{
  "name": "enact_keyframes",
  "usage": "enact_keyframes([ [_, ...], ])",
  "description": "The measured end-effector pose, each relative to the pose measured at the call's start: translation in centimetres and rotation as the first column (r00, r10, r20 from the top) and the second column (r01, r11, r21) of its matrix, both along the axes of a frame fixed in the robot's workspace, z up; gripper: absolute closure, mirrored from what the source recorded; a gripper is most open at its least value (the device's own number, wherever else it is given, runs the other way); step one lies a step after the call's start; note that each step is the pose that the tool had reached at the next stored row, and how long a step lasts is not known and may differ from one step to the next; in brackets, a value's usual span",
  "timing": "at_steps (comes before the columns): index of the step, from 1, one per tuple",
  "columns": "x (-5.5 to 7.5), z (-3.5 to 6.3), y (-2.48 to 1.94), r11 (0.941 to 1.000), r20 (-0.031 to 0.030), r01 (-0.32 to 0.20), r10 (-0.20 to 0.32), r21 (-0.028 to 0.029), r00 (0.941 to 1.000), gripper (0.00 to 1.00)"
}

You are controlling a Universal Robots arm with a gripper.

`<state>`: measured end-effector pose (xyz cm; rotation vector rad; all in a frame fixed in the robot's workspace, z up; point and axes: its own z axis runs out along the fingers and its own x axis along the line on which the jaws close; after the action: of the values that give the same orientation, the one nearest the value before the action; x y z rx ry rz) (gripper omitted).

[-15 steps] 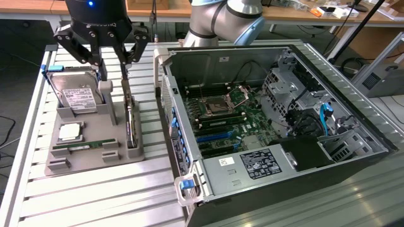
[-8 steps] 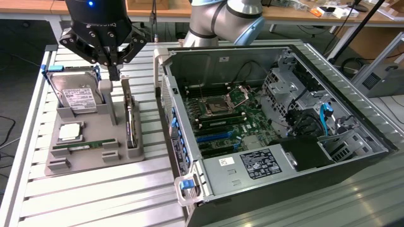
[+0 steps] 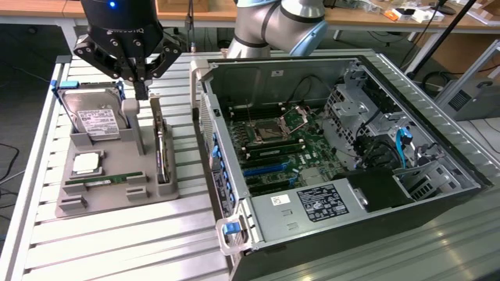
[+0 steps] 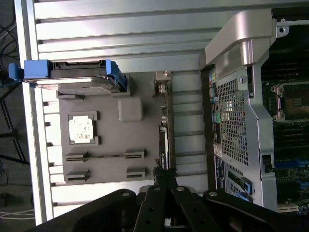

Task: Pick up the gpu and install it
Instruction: 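Pick up the gpu and move the gpu toward the slot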

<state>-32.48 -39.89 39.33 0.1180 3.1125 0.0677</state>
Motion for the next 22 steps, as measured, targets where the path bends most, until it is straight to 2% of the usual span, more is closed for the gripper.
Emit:
enact_keyframes([
  [9,0.0,0.0,0.0,1.0,0.0,0.0,0.0,0.0,1.0,0.89],
  [10,0.0,0.01,0.0,1.0,-0.0001,0.0,0.0,-0.0001,1.0,0.83],
  [11,0.0,0.0,0.0,1.0,-0.0001,0.0,0.0,-0.0001,1.0,0.71],
  [12,0.0,0.0,0.0,1.0,-0.0001,0.0,0.0,0.0,1.0,0.71],
  [15,0.0,0.0,0.0,1.0,0.0,0.0,0.0,-0.0001,1.0,0.53],
  [16,0.0,0.0,0.0,1.0,0.0,0.0,0.0,-0.0001,1.0,0.53],
  [17,0.0,0.0,0.0,1.0,0.0,0.0,0.0,0.0,1.0,0.46],
  [22,0.0,-0.1,0.0,1.0,0.0,0.0,0.0,0.0,1.0,0.46],
])
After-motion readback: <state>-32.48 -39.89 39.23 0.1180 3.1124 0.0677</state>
